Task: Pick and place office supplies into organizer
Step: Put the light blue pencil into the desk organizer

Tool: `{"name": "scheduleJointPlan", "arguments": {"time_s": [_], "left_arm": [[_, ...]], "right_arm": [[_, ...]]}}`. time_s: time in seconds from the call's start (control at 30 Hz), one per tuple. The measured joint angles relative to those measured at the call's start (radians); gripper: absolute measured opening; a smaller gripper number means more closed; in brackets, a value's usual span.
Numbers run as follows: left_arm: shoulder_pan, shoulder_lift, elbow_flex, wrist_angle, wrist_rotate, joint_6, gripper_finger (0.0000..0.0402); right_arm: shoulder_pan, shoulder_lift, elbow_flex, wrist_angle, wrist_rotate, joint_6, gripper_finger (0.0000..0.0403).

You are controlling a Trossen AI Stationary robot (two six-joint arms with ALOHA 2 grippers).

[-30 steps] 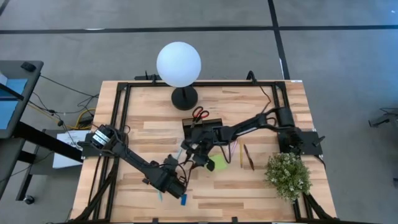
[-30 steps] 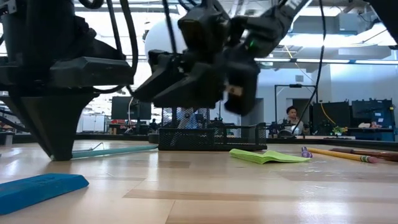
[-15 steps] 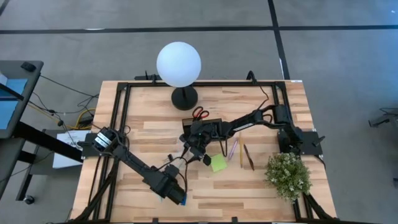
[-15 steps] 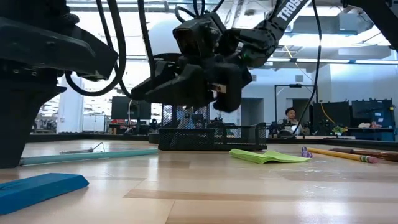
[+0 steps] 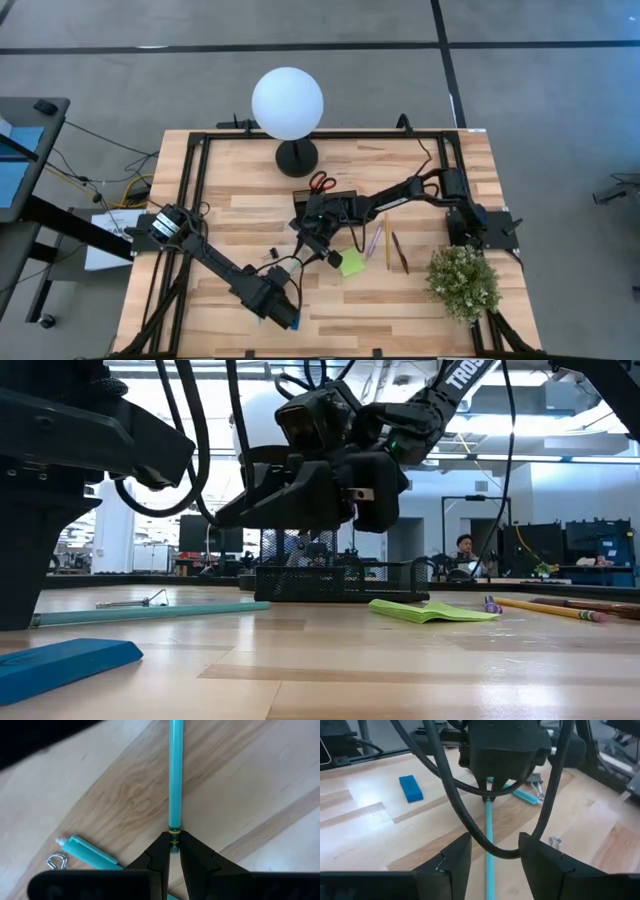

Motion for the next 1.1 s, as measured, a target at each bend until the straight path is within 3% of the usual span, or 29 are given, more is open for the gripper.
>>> {"name": "scheduleJointPlan", "arguments": {"time_s": [0.17, 0.27, 0.4, 0.57, 0.93, 1.1], "left_arm": [[-0.008, -0.004, 0.004, 0.024, 0.001, 0.006, 0.0031], [-0.015, -0.003, 0.003, -0.001, -0.010, 0.005, 0.0031], [-0.025, -0.003, 0.003, 0.001, -0.025, -0.037, 0.0031], [-0.031, -0.003, 0.003, -0.001, -0.024, -0.045, 0.0032], [-0.032, -0.003, 0.003, 0.015, -0.039, 0.010, 0.0032], [-0.036, -0.003, 0.003, 0.016, -0.042, 0.056, 0.0032]], "right_arm": [[-0.036, -0.030, -0.011, -0.108, 0.079, 0.037, 0.0159], [-0.052, -0.086, -0.008, -0.144, 0.073, 0.025, 0.0159], [-0.059, -0.106, -0.006, -0.180, 0.029, 0.051, 0.0159], [-0.046, -0.077, -0.005, -0.163, -0.131, 0.063, 0.0159], [0.080, -0.015, -0.004, -0.101, 0.066, 0.051, 0.0159], [0.095, 0.031, -0.005, -0.054, 0.067, 0.074, 0.0159]]}}
